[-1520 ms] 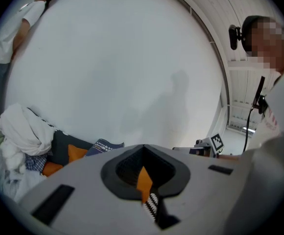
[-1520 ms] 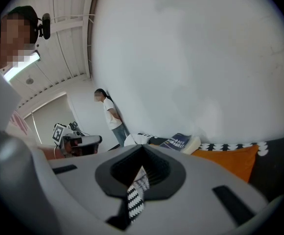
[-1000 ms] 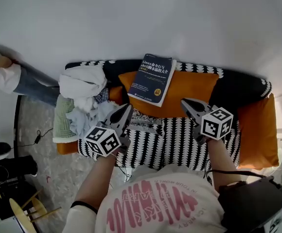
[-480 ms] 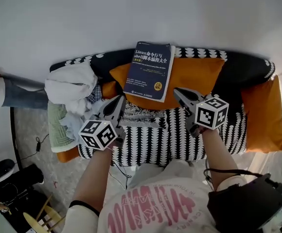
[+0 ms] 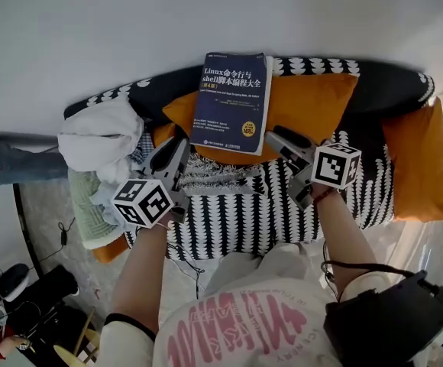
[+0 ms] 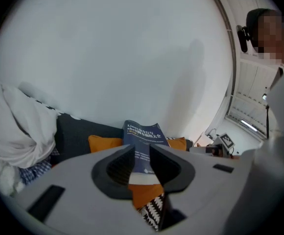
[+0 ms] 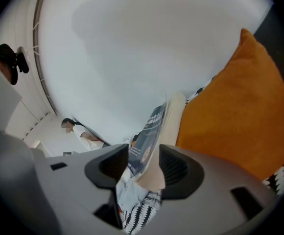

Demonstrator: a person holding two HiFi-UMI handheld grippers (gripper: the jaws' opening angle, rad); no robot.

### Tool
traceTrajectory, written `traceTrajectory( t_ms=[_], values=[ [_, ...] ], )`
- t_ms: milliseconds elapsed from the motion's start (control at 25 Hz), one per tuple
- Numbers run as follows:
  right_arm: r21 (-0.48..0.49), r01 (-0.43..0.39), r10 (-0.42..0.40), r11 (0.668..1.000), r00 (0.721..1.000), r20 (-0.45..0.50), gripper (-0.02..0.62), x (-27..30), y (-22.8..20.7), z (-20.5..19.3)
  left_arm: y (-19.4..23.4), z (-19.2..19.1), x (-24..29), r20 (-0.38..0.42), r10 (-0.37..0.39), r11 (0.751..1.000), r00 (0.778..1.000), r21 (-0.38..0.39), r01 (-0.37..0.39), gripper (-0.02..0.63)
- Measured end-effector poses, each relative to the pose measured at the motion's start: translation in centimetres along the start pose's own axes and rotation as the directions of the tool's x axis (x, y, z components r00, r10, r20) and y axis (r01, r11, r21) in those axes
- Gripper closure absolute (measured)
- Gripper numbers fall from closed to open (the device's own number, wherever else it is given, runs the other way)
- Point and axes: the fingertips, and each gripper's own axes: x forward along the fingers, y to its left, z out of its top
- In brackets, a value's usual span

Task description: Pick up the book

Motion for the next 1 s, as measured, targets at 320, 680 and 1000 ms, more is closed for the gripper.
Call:
traceTrajectory(
  t_ms=[320,680,1000],
  values=[
    [0.114,-0.035,0.042,0.993,0.997,-0.062,0.298,1.4,-1.3,-2.0,1.5,-0.8,1.9,-0.124,-0.114,0.988,0.986,-0.117,0.100,0.418],
    [0.361,-0.198,0.240,0.911,0.968,-0.077,0.261,3.0,-0.3,-3.0,2.7,-2.4,3.7,-0.313,-0.248,0.951,0.917,-0.258,0.170,0.405],
    [0.401,-0.238,0.296,0.884,0.951,-0.087,0.253,3.7,-0.3,-3.4,2.8,-3.8,5.0,-0.252,-0.395,0.795,0.884,-0.576,0.191,0.330]
  ],
)
